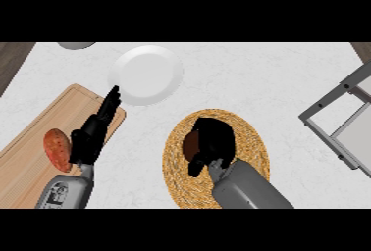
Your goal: Pick the cupcake from the placemat and place it in the tiered shelf
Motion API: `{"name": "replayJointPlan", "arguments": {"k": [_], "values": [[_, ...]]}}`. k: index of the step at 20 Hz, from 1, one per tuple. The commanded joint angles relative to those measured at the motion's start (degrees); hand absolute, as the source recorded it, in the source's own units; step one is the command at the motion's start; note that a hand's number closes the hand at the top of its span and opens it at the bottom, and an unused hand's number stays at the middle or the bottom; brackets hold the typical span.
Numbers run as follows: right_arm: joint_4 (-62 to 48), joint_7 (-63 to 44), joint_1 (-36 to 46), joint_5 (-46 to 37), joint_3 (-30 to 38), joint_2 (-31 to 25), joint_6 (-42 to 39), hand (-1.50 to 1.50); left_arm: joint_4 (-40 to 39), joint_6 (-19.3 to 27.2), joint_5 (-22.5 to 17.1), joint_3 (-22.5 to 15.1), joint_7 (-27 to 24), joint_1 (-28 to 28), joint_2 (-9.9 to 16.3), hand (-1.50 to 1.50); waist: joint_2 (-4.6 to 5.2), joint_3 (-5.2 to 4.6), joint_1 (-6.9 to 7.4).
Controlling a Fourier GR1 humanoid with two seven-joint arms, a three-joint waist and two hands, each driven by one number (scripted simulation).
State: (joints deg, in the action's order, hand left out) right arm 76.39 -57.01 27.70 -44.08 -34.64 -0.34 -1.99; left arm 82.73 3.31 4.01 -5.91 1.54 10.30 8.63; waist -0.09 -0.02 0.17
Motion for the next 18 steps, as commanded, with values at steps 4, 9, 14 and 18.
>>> {"name": "replayJointPlan", "arguments": {"k": [4, 9, 14, 18], "values": [[15.3, 13.0, -16.1, 1.2, -7.4, -11.8, -2.1, 1.5, 1.4, 0.3, 0.4, 0.4, 0.7, -2.5, -0.6, 0.0, -0.63, 0.09, -1.93], [25.1, 26.6, -21.1, 4.1, -14.3, -23.0, -6.2, 1.5, -0.2, 0.8, -0.3, 2.9, 0.6, -2.5, 0.6, 0.0, -1.99, 0.24, -5.48], [40.6, 37.6, -29.6, 10.3, -9.9, -33.9, -1.1, 1.5, 1.1, 1.4, -0.6, 3.8, 0.5, -3.8, 0.9, 0.0, -1.83, 0.41, -7.08], [50.4, 44.4, -37.3, 18.1, -4.8, -38.3, 2.9, 1.5, 1.4, 2.0, -0.2, 3.5, -0.3, -5.9, 0.5, 0.0, -1.54, 0.51, -7.75]]}}
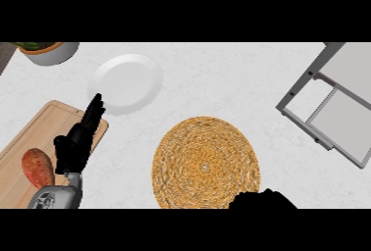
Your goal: Pick the cupcake from the placemat and place it in the tiered shelf
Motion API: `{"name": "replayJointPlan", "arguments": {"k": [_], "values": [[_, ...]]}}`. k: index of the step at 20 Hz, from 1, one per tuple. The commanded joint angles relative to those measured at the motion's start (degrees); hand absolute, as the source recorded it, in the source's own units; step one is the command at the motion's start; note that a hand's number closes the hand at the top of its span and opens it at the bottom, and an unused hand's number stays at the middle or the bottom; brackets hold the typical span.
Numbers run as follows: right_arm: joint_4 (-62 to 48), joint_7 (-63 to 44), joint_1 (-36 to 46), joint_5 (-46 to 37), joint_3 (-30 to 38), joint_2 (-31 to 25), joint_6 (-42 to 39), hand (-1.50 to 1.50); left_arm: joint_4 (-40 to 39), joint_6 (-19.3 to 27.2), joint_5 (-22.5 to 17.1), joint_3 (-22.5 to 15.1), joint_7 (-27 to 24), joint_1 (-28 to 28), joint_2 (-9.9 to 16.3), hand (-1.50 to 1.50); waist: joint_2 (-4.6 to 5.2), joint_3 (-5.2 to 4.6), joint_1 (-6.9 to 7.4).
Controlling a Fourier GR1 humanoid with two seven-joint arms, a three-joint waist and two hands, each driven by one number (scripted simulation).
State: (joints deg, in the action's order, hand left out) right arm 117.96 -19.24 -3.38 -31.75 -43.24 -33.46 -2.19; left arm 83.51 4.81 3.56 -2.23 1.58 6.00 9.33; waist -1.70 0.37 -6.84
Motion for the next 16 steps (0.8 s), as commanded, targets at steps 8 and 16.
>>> {"name": "replayJointPlan", "arguments": {"k": [8, 16], "values": [[25.6, 11.9, -17.9, 17.1, 20.8, -14.5, 6.6, 1.5, 1.9, -0.1, -0.4, 0.5, -0.2, -2.0, 0.5, 0.0, 0.25, 0.06, -1.09], [22.7, 18.3, -21.7, 29.0, 43.9, -15.8, 9.3, 1.5, 2.9, -1.2, -0.6, 1.0, -0.4, -1.9, 1.9, 0.0, 0.33, -0.08, -0.26]]}}
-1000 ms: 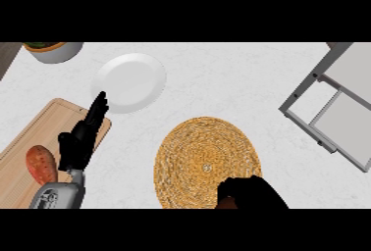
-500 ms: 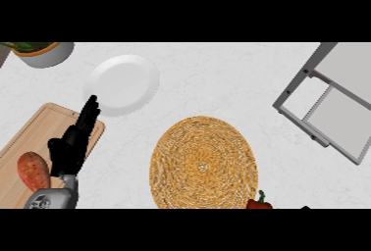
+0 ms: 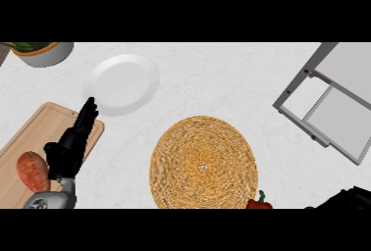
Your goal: Pick the cupcake from the placemat and place it in the tiered shelf
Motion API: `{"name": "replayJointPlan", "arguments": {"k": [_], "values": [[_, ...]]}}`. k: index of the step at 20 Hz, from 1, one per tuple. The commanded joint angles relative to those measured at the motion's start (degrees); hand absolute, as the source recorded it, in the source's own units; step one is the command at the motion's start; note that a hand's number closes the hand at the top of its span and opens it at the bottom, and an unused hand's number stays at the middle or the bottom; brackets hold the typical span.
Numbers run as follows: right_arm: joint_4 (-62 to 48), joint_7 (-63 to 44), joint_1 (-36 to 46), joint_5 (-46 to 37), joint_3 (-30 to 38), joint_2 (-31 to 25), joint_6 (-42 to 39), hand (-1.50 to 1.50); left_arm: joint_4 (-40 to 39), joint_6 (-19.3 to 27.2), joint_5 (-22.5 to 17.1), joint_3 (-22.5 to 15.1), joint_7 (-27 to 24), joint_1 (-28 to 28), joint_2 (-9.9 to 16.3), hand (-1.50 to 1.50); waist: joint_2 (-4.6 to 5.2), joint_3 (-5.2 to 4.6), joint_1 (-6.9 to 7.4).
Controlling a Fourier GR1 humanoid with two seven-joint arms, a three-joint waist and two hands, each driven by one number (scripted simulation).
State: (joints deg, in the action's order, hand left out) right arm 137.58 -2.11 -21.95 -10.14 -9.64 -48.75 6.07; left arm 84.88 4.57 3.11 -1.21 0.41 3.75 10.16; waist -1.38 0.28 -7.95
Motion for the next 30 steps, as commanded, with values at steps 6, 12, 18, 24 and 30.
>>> {"name": "replayJointPlan", "arguments": {"k": [6, 12, 18, 24, 30], "values": [[1.3, 2.9, -5.8, 19.6, 29.9, -1.6, -3.2, 1.5, 1.5, 0.0, 0.2, -1.1, 1.2, 0.1, -0.8, 0.0, -0.01, -0.15, 1.15], [-10.5, 4.3, -2.8, 35.7, 50.2, -4.1, -12.5, 1.5, 0.6, -2.3, 0.0, -1.6, -0.9, -0.5, 0.1, 0.0, 0.44, -0.32, 3.7], [-23.7, 2.6, -0.9, 46.3, 68.0, -8.2, -24.9, 1.5, 0.8, -0.4, 2.8, -4.6, 1.7, 2.5, -2.6, 0.0, 0.88, -0.31, 5.73], [-36.9, 2.4, 7.6, 42.7, 66.7, -15.0, -28.1, 1.5, 0.4, -1.0, 2.7, -4.8, 3.6, 5.3, -3.8, 0.0, 1.47, -0.28, 8.2], [-36.4, 7.3, 12.8, 33.3, 64.3, -12.8, -25.9, 1.5, -0.8, -4.8, 0.9, -2.9, -0.5, 3.0, -1.8, 0.0, 1.48, -0.28, 8.43]]}}
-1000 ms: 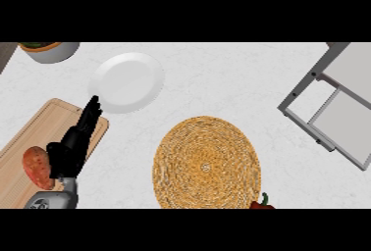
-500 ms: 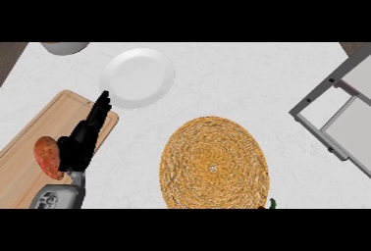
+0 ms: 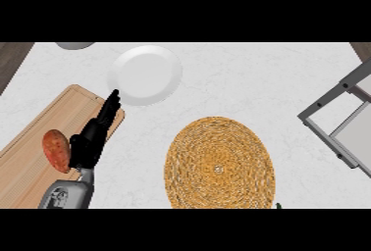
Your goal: Pick the cupcake from the placemat and place it in the tiered shelf
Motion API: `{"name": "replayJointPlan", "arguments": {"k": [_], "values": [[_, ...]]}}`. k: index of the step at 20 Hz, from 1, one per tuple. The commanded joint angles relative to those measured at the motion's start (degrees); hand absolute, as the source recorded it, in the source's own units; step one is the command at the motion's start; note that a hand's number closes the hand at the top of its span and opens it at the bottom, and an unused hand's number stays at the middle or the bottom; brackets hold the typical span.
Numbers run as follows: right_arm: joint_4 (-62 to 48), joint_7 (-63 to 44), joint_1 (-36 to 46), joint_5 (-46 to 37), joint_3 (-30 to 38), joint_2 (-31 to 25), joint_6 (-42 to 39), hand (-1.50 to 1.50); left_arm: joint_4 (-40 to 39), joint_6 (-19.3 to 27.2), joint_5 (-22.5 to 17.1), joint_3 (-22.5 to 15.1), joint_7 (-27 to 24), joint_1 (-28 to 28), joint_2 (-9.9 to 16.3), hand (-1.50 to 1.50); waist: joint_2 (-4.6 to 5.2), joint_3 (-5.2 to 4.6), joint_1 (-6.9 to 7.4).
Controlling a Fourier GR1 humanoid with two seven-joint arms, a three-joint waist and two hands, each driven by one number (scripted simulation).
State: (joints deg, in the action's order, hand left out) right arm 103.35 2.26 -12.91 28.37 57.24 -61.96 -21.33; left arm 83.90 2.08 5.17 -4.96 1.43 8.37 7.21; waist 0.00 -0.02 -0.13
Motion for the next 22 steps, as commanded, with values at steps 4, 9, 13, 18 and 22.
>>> {"name": "replayJointPlan", "arguments": {"k": [4, 9, 13, 18, 22], "values": [[-3.4, 2.6, 8.6, -10.0, -9.1, -0.8, 4.1, 1.5, 0.9, -0.6, 1.5, -0.7, -0.1, -0.4, -0.4, 0.0, 0.1, 0.01, 0.76], [-2.2, 9.8, 12.5, -17.5, -13.7, 2.3, 9.0, 1.5, 0.0, -0.4, 1.2, 0.0, -0.6, 0.6, -1.2, 0.0, 0.11, 0.01, 0.67], [-10.9, 14.6, 18.5, -23.4, -22.5, 4.6, 13.6, 1.5, -0.4, -0.4, 1.8, 0.7, 1.2, 2.7, -0.9, 0.0, 0.21, 0.03, 1.04], [-15.1, 7.7, 24.5, -11.4, -25.0, 9.3, 11.0, 1.5, 0.2, -1.6, 1.5, -1.2, -0.2, 0.1, -2.0, 0.0, 0.26, 0.04, 2.06], [-17.0, 5.5, 29.5, -11.5, -25.3, 7.8, 10.2, 1.5, 0.0, -0.6, 1.6, 0.6, 1.7, 1.6, -2.2, 0.0, 0.03, 0.0, 0.48]]}}
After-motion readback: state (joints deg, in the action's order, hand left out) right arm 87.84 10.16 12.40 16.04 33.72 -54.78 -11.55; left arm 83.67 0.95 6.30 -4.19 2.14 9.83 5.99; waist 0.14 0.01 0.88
